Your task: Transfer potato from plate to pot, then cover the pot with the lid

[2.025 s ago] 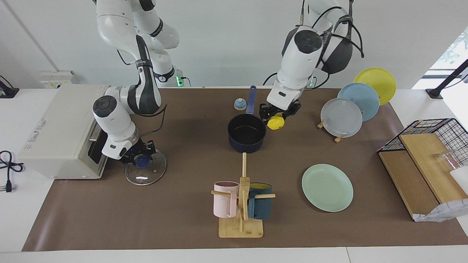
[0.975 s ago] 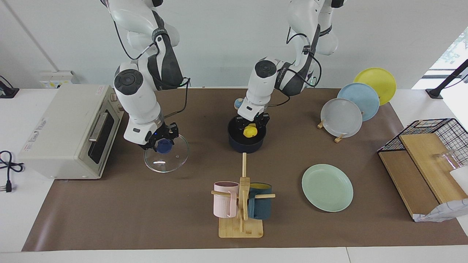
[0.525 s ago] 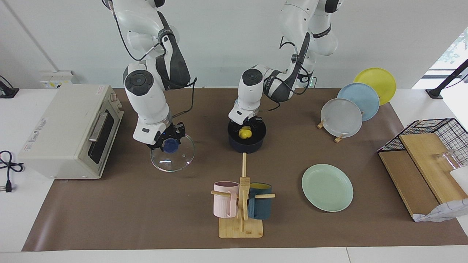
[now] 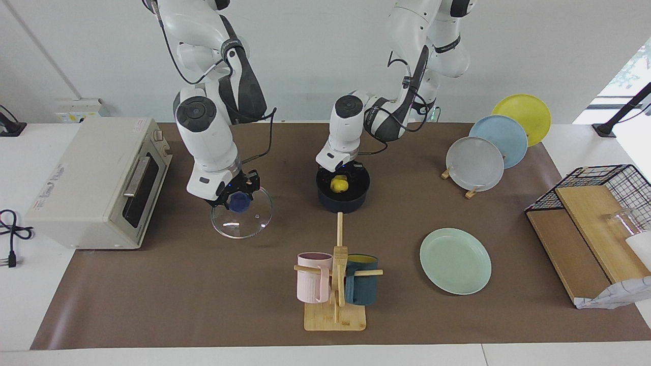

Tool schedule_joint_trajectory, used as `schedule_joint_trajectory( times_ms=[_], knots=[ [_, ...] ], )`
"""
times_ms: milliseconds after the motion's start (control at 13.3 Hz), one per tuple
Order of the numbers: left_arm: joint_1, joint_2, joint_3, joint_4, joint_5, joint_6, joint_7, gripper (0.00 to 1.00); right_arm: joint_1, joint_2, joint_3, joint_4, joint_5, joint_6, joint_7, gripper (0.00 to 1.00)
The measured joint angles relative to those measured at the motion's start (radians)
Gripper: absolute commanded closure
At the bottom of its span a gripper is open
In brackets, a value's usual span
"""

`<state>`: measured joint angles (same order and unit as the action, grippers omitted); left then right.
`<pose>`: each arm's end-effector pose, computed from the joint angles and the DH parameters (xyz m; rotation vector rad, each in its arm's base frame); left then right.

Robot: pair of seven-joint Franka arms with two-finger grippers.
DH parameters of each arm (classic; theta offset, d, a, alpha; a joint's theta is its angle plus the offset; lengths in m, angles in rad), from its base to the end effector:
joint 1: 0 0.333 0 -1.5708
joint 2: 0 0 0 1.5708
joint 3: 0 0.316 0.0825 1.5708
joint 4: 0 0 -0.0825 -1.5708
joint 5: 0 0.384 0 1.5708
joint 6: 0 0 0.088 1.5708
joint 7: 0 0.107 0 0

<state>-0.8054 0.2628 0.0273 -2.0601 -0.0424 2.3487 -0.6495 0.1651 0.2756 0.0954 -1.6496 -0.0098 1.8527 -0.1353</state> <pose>0.4190 -0.4143 0.3100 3.1029 -0.1557 0.0066 0.6142 0.1575 0.4463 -3.0661 -0.6155 0.1129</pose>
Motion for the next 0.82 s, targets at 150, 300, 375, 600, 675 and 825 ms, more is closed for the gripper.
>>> schedule_joint_trajectory(
  times_ms=[150, 300, 375, 600, 675, 825],
  knots=[
    [0.001, 0.001, 0.008, -0.004, 0.006, 0.000, 0.018, 0.00, 0.008, 0.000, 0.000, 0.012, 0.000, -0.011, 0.014, 1.00],
    [0.005, -0.003, 0.017, 0.001, 0.008, -0.003, 0.029, 0.00, 0.013, 0.000, 0.000, 0.015, 0.000, -0.011, 0.019, 1.00],
    [0.011, -0.014, 0.017, 0.007, 0.008, -0.015, 0.032, 0.00, 0.016, 0.000, 0.000, 0.015, 0.000, -0.011, 0.028, 1.00],
    [0.045, -0.077, 0.018, 0.064, 0.006, -0.156, 0.039, 0.00, 0.038, 0.000, 0.000, 0.017, 0.000, -0.011, 0.077, 1.00],
    [0.064, -0.103, 0.018, 0.090, -0.002, -0.212, 0.044, 0.00, 0.049, 0.000, 0.000, 0.018, 0.000, -0.011, 0.095, 1.00],
    [0.107, -0.158, 0.019, 0.157, -0.047, -0.342, 0.076, 0.00, 0.074, 0.000, 0.001, 0.021, 0.000, -0.011, 0.145, 1.00]
  ],
)
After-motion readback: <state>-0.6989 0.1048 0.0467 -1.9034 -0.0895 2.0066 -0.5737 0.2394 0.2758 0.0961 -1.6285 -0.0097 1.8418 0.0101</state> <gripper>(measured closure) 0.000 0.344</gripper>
